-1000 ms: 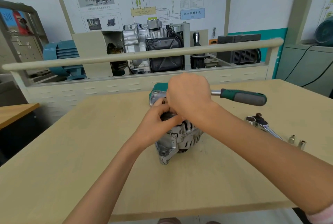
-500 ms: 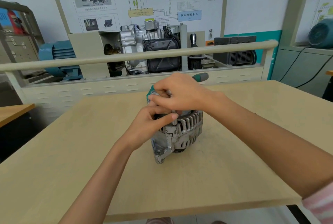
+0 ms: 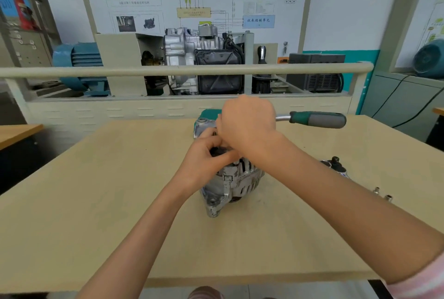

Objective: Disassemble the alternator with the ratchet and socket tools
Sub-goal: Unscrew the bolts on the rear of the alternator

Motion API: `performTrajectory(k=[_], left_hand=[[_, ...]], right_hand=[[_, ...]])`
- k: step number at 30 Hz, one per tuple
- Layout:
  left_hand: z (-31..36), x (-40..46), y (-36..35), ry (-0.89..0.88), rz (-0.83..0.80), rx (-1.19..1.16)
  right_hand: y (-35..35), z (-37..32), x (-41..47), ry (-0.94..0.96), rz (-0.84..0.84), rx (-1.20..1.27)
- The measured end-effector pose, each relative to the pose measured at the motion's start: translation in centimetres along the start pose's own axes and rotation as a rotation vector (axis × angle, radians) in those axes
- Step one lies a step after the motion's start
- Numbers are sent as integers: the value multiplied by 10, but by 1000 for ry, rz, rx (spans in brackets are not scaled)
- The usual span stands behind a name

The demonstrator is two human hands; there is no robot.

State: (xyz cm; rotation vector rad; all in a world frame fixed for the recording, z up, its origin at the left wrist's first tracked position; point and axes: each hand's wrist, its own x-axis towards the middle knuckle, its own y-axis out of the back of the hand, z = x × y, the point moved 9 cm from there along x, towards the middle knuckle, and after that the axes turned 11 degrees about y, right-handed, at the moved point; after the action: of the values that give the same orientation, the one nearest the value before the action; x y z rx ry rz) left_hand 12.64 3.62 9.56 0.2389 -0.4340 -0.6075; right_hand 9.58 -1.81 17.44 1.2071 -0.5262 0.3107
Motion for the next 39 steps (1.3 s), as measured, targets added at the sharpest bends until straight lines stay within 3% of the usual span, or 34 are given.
performTrajectory(k=[4, 8, 14, 20, 23, 27, 30, 36, 39], left_hand=[[1, -3, -2, 18, 40, -12], [3, -5, -5, 10, 62, 32], [1, -7, -6, 14, -88, 19], [-3, -3, 2, 17, -90, -46], [-2, -1, 4, 31, -84, -136], [-3, 2, 2, 31, -17, -35], [-2, 1, 0, 18, 42, 22], [-7, -2, 0, 51, -18, -37], [-9, -1, 1, 52, -83, -13]], right_hand=[[-2, -2, 2, -20, -45, -45], [3, -1, 0, 27, 38, -20], [7, -12, 0, 269, 126, 40], [7, -18, 4, 465, 135, 478], [6, -14, 2, 402, 139, 506], [7, 2, -6, 58, 184, 103], [8, 3, -8, -30, 163, 27], [13, -14, -1, 261, 193, 25], [7, -21, 5, 435, 134, 236]])
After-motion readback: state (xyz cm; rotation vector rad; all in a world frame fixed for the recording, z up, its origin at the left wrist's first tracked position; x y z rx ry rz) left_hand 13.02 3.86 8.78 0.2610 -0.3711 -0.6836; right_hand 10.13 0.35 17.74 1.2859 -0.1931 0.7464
